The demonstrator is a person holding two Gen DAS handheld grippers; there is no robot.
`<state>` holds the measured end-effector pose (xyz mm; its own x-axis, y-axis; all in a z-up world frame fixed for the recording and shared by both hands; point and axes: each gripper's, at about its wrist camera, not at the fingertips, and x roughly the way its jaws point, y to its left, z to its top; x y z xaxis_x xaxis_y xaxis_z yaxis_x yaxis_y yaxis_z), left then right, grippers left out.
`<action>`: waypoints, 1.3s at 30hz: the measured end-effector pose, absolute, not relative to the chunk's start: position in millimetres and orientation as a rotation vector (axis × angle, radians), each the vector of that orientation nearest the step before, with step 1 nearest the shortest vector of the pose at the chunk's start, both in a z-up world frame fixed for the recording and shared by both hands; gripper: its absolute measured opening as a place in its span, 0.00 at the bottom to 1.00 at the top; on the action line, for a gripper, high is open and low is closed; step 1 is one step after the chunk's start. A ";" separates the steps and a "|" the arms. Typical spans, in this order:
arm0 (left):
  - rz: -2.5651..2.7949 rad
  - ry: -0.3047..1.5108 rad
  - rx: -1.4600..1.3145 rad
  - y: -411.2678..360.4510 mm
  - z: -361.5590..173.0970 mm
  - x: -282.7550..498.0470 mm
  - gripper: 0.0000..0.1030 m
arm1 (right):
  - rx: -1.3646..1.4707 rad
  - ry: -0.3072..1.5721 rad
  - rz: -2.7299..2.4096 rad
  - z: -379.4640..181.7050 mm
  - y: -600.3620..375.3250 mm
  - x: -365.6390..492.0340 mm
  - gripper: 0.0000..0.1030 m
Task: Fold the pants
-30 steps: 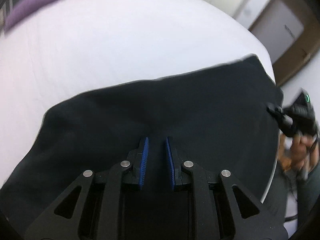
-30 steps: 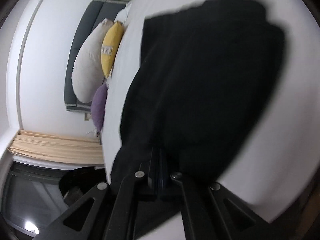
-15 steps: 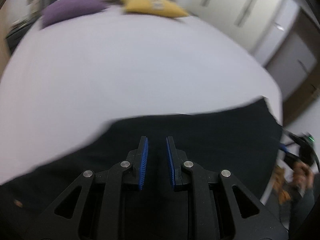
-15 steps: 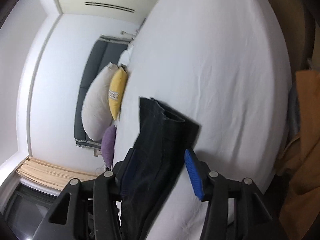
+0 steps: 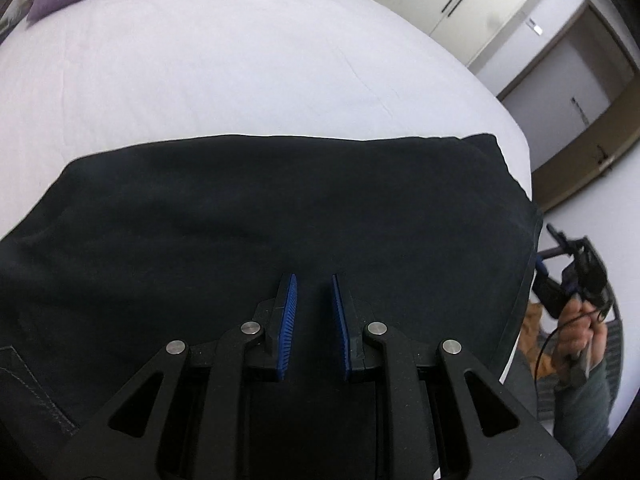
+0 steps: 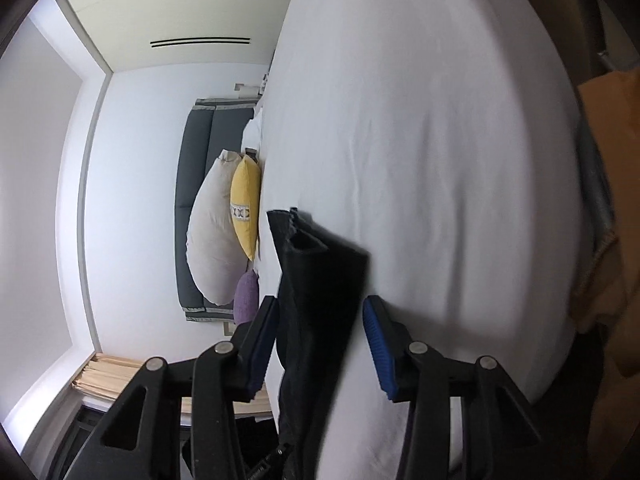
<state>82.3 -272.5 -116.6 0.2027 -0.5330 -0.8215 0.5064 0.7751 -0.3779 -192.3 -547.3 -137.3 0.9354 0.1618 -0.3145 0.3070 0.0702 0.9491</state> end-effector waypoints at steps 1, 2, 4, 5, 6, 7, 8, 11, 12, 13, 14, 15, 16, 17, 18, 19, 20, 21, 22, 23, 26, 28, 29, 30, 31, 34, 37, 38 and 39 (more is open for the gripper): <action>-0.723 1.157 -0.026 -276.6 -114.2 76.7 0.17 | 1.508 0.397 -0.113 -138.9 -545.8 -188.5 0.44; -0.720 1.150 -0.015 -279.9 -113.8 74.0 0.17 | 1.512 0.411 -0.131 -139.9 -545.3 -180.8 0.43; -0.715 1.142 -0.001 -280.7 -120.3 76.3 0.17 | 1.533 0.403 -0.132 -140.6 -546.1 -173.4 0.42; -0.715 1.140 0.001 -269.9 -117.4 78.4 0.17 | 1.529 0.409 -0.130 -140.4 -547.2 -169.9 0.42; -0.714 1.140 0.000 -271.4 -117.9 77.8 0.17 | 1.527 0.409 -0.126 -139.8 -548.0 -163.3 0.42; -0.714 1.139 -0.002 -268.0 -119.5 78.5 0.17 | 1.533 0.395 -0.103 -140.7 -549.8 -158.8 0.44; -0.714 1.136 -0.003 -267.5 -120.9 77.9 0.17 | 1.541 0.384 -0.076 -143.2 -550.9 -154.1 0.45; -0.715 1.134 0.001 -244.5 -121.9 83.4 0.17 | 1.582 0.327 0.009 -149.3 -553.6 -143.7 0.45; -0.715 1.135 0.000 -245.4 -122.7 83.1 0.17 | 1.582 0.311 0.035 -148.6 -553.5 -140.0 0.45; -0.716 1.135 -0.001 -244.4 -123.3 83.2 0.17 | 1.579 0.303 0.047 -148.3 -553.9 -135.8 0.45; -0.717 1.135 -0.002 -244.2 -123.6 83.1 0.17 | 1.584 0.278 0.064 -149.5 -554.7 -133.0 0.45; -0.719 1.134 -0.004 -241.5 -122.8 83.8 0.17 | 1.599 0.251 0.079 -151.7 -555.9 -132.9 0.45; -0.721 1.134 -0.008 -241.1 -123.4 83.7 0.17 | 1.642 0.180 0.109 -158.9 -558.8 -135.3 0.44; -0.723 1.134 -0.011 -237.7 -122.5 84.4 0.17 | 1.682 0.121 0.115 -166.3 -561.3 -139.5 0.42; -0.725 1.135 -0.015 -236.2 -122.5 84.9 0.17 | 1.707 0.086 0.114 -170.7 -562.5 -143.6 0.39; -0.727 1.135 -0.020 -230.9 -120.9 86.3 0.17 | 1.733 0.042 0.116 -176.6 -563.1 -148.9 0.37; -0.729 1.135 -0.023 -228.2 -121.0 87.0 0.17 | 1.734 0.025 0.124 -178.1 -562.1 -151.1 0.37; -0.729 1.134 -0.025 -225.2 -120.7 87.6 0.17 | 1.721 0.023 0.131 -177.7 -560.3 -152.2 0.37; -0.730 1.133 -0.025 -223.9 -120.6 87.8 0.17 | 1.702 0.037 0.139 -176.2 -558.0 -151.5 0.37; -0.729 1.132 -0.024 -223.6 -121.4 87.5 0.17 | 1.688 0.053 0.163 -174.7 -555.4 -149.5 0.37; -0.728 1.129 -0.020 -222.6 -120.9 87.4 0.17 | 1.688 0.025 0.203 -174.6 -552.7 -153.1 0.38; -0.727 1.129 -0.021 -222.1 -120.0 87.5 0.17 | 1.683 0.005 0.219 -173.0 -552.6 -151.7 0.39; -0.726 1.128 -0.020 -221.6 -120.0 87.5 0.17 | 1.678 0.004 0.217 -172.3 -552.0 -153.6 0.39; -0.725 1.127 -0.017 -222.5 -119.2 87.2 0.17 | 1.678 0.007 0.216 -172.5 -551.8 -151.4 0.39; -0.724 1.126 -0.015 -223.0 -119.1 86.8 0.17 | 1.680 0.004 0.219 -174.3 -550.2 -158.3 0.39; -0.723 1.122 -0.010 -222.8 -118.7 86.2 0.17 | 1.671 0.030 0.183 -173.9 -551.2 -150.3 0.39; -0.721 1.120 -0.008 -223.8 -118.2 85.5 0.17 | 1.648 0.066 0.170 -167.0 -554.3 -134.8 0.39; -0.721 1.121 -0.008 -223.9 -117.7 85.6 0.17 | 1.628 0.113 0.152 -164.6 -555.1 -130.4 0.39; -0.720 1.121 -0.007 -224.1 -116.9 85.7 0.17 | 1.597 0.165 0.136 -159.9 -555.5 -123.5 0.39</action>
<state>85.7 -224.1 -116.9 0.2365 -0.5284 -0.8154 0.5221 0.7768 -0.3520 -123.5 -555.5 -159.9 0.9816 0.1905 -0.0153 0.0213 -0.0298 0.9993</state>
